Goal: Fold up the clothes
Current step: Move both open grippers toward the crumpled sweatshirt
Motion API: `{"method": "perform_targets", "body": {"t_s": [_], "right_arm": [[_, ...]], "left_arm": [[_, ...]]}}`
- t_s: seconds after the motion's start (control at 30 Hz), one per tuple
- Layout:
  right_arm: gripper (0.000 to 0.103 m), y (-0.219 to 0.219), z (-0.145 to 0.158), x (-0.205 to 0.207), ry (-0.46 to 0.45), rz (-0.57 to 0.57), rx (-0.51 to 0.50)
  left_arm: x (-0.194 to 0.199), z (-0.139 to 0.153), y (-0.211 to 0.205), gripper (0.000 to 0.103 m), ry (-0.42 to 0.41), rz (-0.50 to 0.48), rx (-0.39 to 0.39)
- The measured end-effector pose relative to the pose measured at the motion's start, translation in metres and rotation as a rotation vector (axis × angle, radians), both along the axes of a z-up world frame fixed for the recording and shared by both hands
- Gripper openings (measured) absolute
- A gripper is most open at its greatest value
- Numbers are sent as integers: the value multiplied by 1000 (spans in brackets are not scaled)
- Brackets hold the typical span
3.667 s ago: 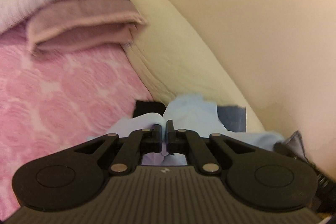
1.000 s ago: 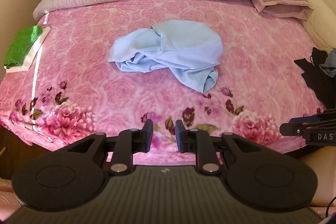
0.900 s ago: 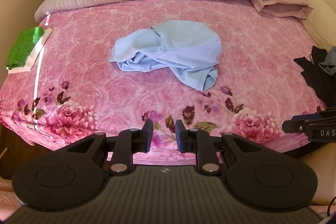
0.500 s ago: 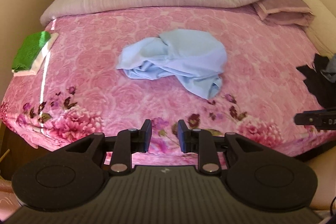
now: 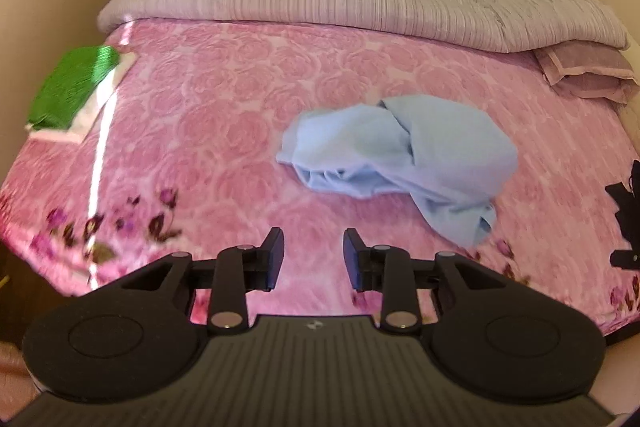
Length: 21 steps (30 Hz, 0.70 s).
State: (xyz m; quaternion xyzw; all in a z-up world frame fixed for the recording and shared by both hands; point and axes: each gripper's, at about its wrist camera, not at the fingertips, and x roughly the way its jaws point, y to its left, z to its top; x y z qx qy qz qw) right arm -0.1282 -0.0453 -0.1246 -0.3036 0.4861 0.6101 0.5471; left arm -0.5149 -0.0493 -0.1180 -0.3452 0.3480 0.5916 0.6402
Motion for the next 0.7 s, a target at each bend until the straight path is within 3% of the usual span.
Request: {"method": "perform_targets", "body": {"t_s": [0.37,0.47,0.7], "right_arm": [[52,63,-48,-98,-65,-189,-103],[53,78,-61,-117,-120,-218,-123],[58,107,-88,-135,-156,-242,-172]], "left_arm": [[-48,-61,152,34,-59,-347,-116],[-50,-83,186,34,-61,-436,-143],[-43,-134,242,36,-104,-528,-211]]}}
